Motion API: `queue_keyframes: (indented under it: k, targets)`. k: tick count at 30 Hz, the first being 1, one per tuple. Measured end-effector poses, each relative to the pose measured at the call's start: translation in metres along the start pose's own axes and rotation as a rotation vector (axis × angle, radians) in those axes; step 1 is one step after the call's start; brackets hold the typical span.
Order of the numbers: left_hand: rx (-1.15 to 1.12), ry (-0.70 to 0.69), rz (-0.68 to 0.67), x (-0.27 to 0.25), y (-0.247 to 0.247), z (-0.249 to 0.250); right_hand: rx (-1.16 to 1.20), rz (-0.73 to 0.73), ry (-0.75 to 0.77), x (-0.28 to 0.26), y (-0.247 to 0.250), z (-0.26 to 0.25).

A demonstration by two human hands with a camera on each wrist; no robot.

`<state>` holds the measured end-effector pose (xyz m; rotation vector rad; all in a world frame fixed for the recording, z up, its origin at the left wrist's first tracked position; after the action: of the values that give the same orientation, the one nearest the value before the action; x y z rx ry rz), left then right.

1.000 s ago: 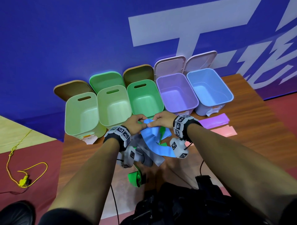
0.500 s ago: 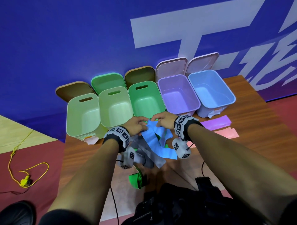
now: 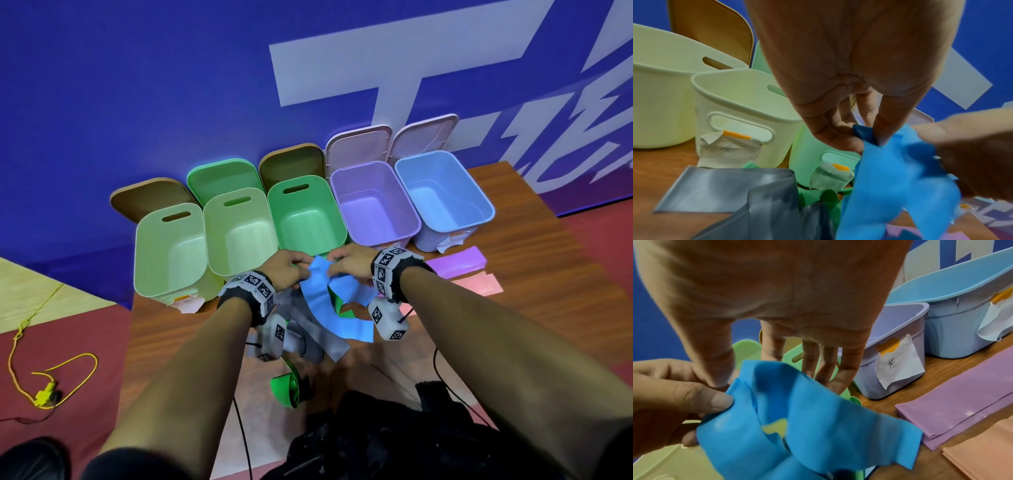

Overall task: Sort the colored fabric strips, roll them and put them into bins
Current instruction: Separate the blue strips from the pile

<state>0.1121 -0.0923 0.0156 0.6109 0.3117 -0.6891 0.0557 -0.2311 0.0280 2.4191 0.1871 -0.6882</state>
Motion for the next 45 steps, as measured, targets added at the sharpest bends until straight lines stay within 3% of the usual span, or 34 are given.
queue_keyframes:
  k: [7,13,23,34,40,45]
  targets:
    - [-0.016,-0.041,-0.025,0.001,-0.003,0.006,0.040,0.133,0.086,0.015,0.008,-0.001]
    - [-0.036,-0.048,-0.020,0.002,-0.001,0.005,0.174,0.160,0.081,0.018,0.007,0.004]
    - [-0.004,-0.038,0.034,0.003,0.001,-0.001,0.128,0.140,0.082,0.013,0.004,0.000]
    - [-0.142,-0.059,0.105,-0.009,0.001,-0.007,0.285,0.166,0.064,0.003,-0.011,0.002]
    - [-0.273,-0.055,0.209,-0.027,0.004,-0.017,0.234,0.192,0.236,0.000,-0.022,-0.006]
    - [-0.281,-0.025,0.263,-0.041,0.002,-0.028,0.212,0.250,0.267,-0.010,-0.030,-0.004]
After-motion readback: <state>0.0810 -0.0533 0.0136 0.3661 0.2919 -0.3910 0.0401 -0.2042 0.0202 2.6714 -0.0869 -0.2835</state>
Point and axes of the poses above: each hand's wrist, its own x-axis towards the middle knuckle, its own y-axis out of the back of the hand, z = x × y, the point moved 8 cm from there along x, towards the middle knuckle, and after that the axes turned 5 degrees about z, right-handed, at the moved point
